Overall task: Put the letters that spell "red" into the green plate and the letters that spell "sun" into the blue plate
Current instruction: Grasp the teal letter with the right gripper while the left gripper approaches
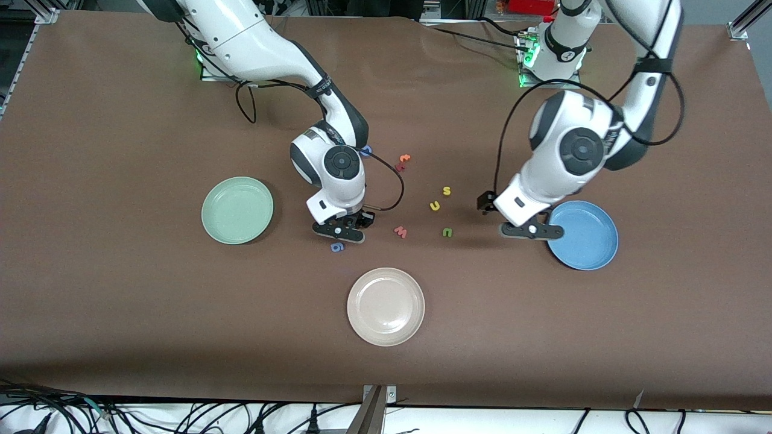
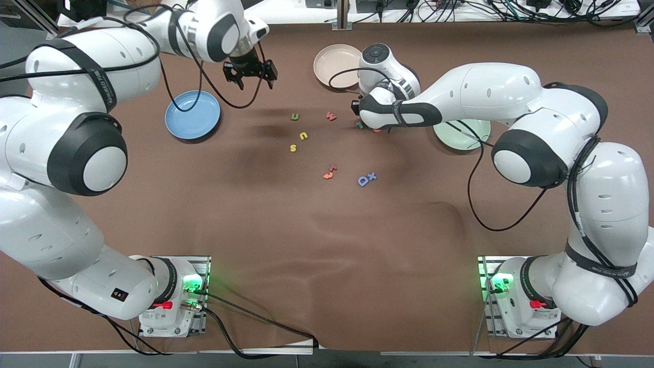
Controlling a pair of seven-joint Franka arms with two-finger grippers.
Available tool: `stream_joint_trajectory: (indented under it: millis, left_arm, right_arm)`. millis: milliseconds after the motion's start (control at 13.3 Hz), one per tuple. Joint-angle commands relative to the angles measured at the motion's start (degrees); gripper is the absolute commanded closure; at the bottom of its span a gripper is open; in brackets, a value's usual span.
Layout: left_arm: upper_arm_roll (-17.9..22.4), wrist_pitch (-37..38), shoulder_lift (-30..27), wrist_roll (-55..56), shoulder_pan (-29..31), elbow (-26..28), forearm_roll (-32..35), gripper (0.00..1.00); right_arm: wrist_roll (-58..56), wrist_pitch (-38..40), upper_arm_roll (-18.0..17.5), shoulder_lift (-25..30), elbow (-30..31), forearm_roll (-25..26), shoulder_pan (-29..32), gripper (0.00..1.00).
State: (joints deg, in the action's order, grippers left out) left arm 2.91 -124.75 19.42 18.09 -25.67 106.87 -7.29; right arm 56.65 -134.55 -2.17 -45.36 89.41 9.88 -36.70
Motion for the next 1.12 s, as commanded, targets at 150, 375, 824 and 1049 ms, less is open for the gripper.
stream_joint_trajectory:
  millis: [150,375,824,1049]
  left_arm:
    - [0.9,-2.3,-1.9,0.9,0.4,2.7,-1.4,0.00]
    - [0.9,-2.3,-2.3,0.6,1.0,2.7,-1.1,0.00]
    - [0.9,-2.3,-2.3,0.8,0.9,2.8,-1.1,0.00]
    - [0.9,-2.2,-2.3,0.7,0.9,2.7,-1.1,0.00]
  right_arm:
    - [1.1,-0.1,0.2,-1.4,-1.5,0.9,-0.8,0.54]
    - [1.3,-0.1,0.0,-1.4,-1.5,0.8,-1.0,0.59]
    - [0.4,0.0,0.2,-1.0,-1.6,1.2,-1.6,0.87]
    - [-2.3,0.7,0.6,0.7,-1.6,1.2,-1.1,0.91]
